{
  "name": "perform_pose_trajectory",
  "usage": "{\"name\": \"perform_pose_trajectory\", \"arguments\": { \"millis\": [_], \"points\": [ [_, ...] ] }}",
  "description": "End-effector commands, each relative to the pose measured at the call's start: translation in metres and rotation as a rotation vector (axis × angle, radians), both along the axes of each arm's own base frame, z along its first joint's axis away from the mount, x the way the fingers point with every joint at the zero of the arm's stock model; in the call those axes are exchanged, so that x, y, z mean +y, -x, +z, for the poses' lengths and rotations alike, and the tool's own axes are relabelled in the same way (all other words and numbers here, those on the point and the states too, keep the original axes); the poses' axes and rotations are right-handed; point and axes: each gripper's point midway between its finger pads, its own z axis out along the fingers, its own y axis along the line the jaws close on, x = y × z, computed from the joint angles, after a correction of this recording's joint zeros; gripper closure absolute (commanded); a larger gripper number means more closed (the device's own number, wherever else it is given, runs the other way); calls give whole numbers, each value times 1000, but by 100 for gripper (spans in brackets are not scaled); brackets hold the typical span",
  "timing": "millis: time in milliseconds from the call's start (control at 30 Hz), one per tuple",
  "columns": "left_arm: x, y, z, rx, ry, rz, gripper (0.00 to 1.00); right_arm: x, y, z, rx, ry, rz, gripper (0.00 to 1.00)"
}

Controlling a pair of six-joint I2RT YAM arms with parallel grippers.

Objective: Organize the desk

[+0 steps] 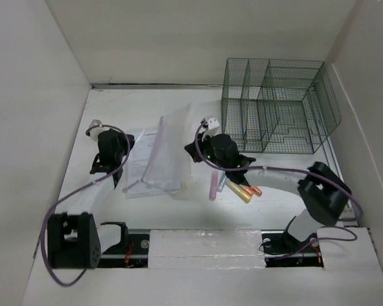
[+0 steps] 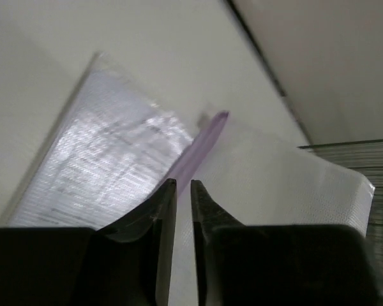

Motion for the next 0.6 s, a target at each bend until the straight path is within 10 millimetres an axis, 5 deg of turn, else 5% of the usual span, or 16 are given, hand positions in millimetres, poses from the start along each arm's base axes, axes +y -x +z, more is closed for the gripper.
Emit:
{"name": "perform_pose_trajectory", "arguments": {
  "millis": [0, 67, 233, 267, 367, 400, 467, 500, 567],
  "points": [
    [-7, 3, 76, -218, 33, -32, 87, -19, 0, 99, -212, 78, -23, 100],
    [-9, 16, 109, -305, 31, -45, 83, -39, -2, 159, -301, 54, -60, 100],
    [-36, 47, 148, -436, 67, -210, 82, -109, -10, 238, -409, 158, -166, 100],
    [-40, 51, 149, -441, 66, -233, 82, -123, -10, 270, -450, 131, -192, 100],
    [-61, 64, 150, -461, 84, -343, 82, -172, -18, 309, -502, 154, -243, 100],
    [-64, 64, 148, -452, 70, -340, 82, -179, -11, 336, -533, 134, -211, 100],
    [-77, 66, 151, -460, 56, -384, 82, -192, -18, 353, -540, 136, -201, 100],
    [-85, 69, 153, -463, 72, -423, 82, -210, -16, 377, -570, 126, -220, 100],
    [-98, 75, 159, -484, 79, -466, 82, -222, -24, 388, -576, 126, -228, 100]
  ]
}}
